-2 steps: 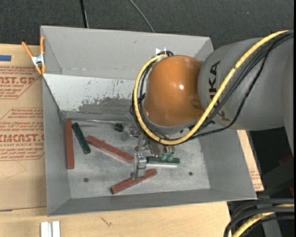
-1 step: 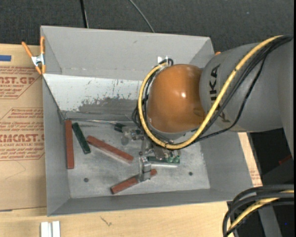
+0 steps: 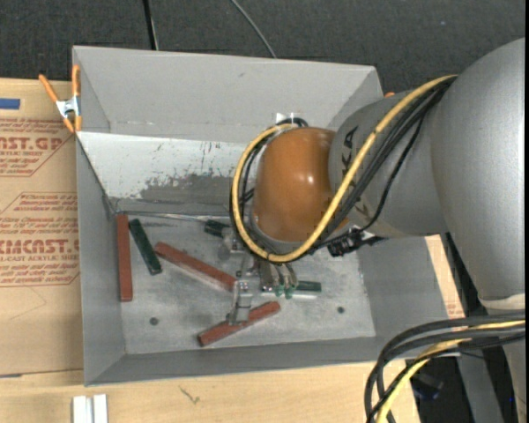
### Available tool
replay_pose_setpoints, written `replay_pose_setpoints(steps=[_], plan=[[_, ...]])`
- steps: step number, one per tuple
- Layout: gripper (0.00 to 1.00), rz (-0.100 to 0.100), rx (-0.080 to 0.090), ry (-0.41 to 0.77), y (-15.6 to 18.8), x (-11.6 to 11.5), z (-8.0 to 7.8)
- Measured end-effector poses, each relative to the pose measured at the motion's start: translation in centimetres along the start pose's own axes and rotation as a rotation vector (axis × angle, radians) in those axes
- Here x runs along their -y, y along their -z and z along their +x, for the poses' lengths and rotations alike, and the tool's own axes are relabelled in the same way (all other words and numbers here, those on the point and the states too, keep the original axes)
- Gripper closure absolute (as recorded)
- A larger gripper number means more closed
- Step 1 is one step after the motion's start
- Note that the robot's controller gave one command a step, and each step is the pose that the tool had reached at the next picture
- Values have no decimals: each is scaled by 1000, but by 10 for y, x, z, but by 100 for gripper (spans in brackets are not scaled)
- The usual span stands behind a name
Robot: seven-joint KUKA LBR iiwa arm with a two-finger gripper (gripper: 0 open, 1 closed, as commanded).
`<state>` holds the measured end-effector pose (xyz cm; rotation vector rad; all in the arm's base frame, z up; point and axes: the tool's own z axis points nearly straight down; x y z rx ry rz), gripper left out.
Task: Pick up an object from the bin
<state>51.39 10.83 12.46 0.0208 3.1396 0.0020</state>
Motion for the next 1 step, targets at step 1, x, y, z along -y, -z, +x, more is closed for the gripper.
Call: replay_pose_setpoints(steps=[1], plan=[[100,0,-3,266,-55,-21,5]])
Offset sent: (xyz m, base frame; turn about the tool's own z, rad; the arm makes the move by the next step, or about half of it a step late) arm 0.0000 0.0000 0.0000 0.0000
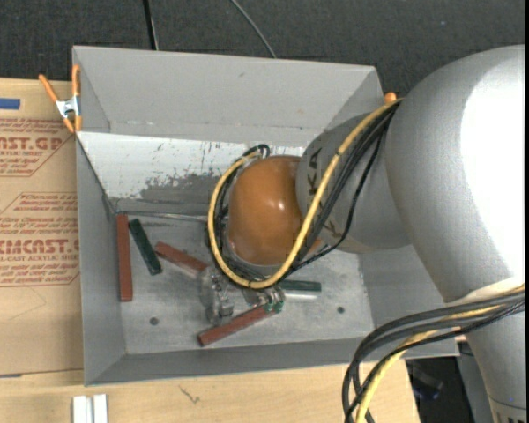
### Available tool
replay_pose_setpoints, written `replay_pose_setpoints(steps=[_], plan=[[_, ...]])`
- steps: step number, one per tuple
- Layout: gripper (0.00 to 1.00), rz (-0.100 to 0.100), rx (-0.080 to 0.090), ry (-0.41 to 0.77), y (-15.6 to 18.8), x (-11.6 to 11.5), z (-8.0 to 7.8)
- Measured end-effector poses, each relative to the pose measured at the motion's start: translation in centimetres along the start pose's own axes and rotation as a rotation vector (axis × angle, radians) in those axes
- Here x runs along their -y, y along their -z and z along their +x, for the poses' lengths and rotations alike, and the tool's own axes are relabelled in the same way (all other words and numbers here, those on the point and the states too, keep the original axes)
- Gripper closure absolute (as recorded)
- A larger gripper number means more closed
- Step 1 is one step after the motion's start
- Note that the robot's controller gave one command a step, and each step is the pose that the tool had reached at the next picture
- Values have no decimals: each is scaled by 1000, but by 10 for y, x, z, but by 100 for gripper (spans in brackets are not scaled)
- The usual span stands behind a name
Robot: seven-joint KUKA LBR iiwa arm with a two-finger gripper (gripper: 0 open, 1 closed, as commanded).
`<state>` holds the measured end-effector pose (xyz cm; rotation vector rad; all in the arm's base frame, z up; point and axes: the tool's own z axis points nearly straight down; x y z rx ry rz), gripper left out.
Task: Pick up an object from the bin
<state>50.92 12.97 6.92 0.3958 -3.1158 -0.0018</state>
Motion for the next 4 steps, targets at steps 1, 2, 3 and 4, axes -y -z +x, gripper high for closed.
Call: replay_pose_setpoints(steps=[1,2,3,4], plan=[[0,0,10,-1,2,1,-3],[0,0,10,-1,2,1,-3],[0,-3,0,96,16,29,1],[0,3,3,97,29,73,9]])
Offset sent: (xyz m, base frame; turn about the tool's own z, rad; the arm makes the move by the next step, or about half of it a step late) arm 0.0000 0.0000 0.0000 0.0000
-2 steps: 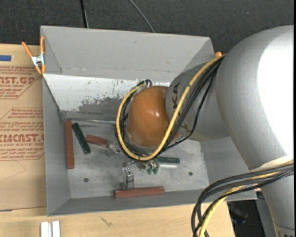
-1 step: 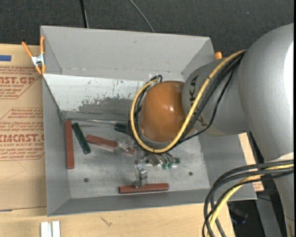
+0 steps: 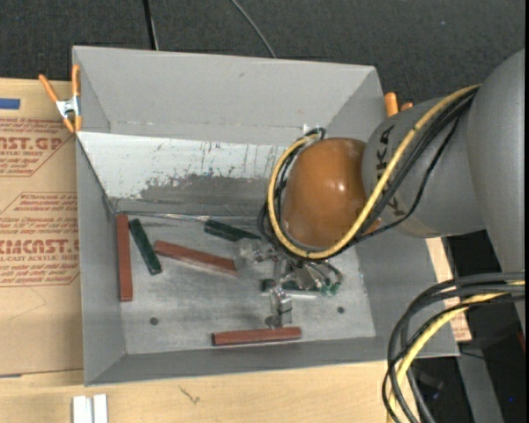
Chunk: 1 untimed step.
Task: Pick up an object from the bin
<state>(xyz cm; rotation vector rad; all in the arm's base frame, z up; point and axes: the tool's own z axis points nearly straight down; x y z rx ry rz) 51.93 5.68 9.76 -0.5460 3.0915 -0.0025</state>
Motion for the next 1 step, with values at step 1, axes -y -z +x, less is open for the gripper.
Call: replay_pose_setpoints(steps=[1], plan=[[0,-3,-1,-17,0,8,-4]])
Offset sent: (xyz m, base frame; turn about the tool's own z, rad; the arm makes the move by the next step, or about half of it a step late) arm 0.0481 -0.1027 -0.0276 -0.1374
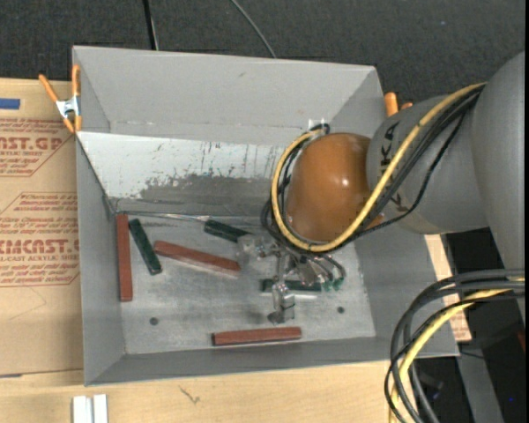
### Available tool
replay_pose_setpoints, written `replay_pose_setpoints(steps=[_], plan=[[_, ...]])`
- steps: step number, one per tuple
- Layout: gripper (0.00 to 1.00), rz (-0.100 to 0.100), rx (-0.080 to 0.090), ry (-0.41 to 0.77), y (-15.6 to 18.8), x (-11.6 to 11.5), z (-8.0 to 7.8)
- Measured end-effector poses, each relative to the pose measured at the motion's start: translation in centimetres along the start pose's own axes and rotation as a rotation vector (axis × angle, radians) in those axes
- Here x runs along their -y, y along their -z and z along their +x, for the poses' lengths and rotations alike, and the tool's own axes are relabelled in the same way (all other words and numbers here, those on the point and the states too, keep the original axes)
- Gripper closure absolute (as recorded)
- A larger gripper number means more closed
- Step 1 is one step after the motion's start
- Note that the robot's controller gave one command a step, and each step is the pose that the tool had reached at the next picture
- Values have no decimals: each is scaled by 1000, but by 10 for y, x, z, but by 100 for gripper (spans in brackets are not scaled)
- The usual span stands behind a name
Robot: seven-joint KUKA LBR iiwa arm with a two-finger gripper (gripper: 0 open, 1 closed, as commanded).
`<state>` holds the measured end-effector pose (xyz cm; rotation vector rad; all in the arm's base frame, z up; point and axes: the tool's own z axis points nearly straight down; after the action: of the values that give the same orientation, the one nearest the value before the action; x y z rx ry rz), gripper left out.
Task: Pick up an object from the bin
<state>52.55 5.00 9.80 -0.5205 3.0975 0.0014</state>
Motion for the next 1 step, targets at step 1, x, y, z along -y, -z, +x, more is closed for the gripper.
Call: replay_pose_setpoints(steps=[1], plan=[[100,1,2,153,-27,104,-9]])
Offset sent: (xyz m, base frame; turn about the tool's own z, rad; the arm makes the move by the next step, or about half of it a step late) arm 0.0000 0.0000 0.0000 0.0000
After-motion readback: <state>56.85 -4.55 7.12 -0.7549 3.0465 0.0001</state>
